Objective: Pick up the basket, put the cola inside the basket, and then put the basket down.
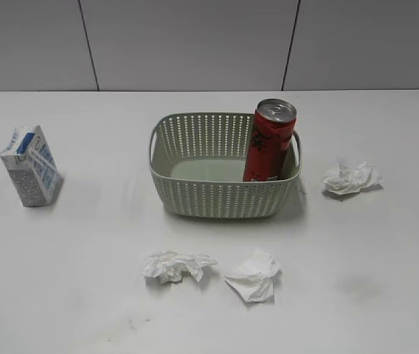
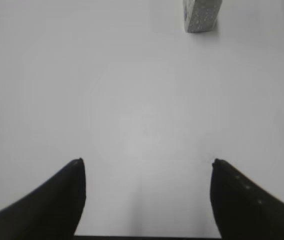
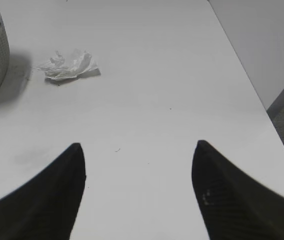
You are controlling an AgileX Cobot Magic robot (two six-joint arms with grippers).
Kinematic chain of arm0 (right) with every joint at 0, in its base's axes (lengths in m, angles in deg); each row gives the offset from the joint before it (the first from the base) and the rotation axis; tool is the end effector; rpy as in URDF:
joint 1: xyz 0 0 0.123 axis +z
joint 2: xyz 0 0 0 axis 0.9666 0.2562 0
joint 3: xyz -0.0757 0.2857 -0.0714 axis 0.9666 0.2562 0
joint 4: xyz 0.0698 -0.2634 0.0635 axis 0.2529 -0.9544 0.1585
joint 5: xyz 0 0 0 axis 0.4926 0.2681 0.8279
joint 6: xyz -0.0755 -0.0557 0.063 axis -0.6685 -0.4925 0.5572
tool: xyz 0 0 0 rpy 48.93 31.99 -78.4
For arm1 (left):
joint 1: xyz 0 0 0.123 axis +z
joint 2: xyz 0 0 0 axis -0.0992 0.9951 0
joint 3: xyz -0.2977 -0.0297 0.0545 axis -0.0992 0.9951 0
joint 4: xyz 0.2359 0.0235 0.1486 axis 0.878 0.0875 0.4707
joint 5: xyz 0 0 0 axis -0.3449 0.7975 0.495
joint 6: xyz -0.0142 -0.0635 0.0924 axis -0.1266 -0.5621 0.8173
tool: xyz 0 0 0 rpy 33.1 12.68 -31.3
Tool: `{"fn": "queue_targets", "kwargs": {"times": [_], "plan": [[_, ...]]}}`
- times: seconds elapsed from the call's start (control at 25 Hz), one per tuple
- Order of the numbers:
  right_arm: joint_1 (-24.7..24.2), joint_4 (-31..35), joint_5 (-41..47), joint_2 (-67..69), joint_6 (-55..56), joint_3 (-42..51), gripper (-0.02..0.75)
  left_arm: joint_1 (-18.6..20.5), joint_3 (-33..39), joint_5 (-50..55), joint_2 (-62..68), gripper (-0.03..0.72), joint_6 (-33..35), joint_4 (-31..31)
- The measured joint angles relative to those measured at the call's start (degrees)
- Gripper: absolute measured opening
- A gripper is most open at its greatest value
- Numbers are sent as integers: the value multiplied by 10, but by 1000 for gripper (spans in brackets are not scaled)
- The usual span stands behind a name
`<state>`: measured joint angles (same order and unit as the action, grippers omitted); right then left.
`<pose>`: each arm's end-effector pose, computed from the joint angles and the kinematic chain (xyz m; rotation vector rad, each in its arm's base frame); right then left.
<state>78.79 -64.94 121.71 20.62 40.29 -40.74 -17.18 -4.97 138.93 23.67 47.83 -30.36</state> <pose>0.0346 -0.0105 0.2659 0.0155 2.0069 -0.0686 0.0882 -0.0113 0.2682 0.1473 2.4804 -0.0392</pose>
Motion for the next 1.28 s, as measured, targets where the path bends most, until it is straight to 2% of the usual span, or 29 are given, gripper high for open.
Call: {"fn": "queue_targets", "kwargs": {"times": [0.12, 0.56, 1.04, 1.28], "plan": [[0, 0, 0, 0, 0, 0, 521, 0, 22, 2, -64, 592, 0, 0], [0, 0, -1, 0, 0, 0, 521, 0, 24, 4, -265, 591, 0, 1], [0, 1, -2, 0, 0, 0, 521, 0, 28, 5, -270, 589, 0, 3], [0, 1, -2, 0, 0, 0, 521, 5, 28, 5, -270, 552, 0, 3]]}}
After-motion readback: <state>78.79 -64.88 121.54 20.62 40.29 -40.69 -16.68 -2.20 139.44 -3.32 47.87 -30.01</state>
